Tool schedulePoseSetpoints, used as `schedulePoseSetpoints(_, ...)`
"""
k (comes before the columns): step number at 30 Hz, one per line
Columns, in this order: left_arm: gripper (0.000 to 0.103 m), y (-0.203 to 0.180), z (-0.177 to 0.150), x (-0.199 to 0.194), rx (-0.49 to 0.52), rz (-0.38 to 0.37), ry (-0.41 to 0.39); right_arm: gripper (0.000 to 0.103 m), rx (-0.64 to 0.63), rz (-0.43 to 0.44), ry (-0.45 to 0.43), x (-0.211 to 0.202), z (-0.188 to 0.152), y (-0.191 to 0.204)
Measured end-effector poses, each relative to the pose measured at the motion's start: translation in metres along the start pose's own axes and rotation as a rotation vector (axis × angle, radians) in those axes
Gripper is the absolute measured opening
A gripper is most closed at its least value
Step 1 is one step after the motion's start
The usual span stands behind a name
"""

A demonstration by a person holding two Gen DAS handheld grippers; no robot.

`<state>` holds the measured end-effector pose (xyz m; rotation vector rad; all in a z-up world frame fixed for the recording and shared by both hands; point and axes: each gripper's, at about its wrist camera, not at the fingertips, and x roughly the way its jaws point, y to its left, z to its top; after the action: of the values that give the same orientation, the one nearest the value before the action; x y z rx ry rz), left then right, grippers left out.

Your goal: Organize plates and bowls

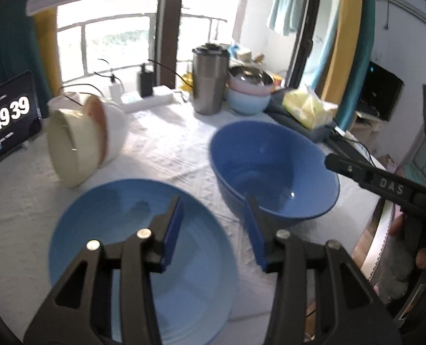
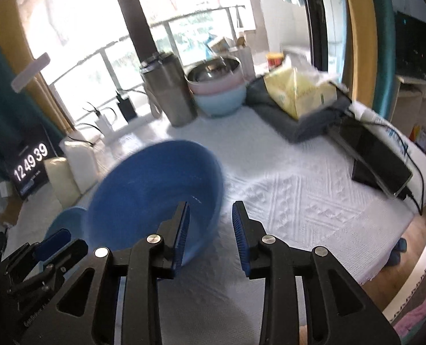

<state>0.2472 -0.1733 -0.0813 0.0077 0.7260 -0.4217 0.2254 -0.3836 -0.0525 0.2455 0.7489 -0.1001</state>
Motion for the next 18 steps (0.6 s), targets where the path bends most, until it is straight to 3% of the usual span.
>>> schedulePoseSetpoints(8, 0.045, 0.042, -0.014, -0.031, -0.056, 0.071, -0.043, 0.033, -0.091, 0.099, -0.06, -0.024, -0.009, 0.052)
schedulePoseSetpoints(18, 0.045, 0.092, -0.041, -0.047, -0.108, 0.177, -0.056, 0.033, -0.202, 0.213, 0.015, -0.015, -0.046, 0.119)
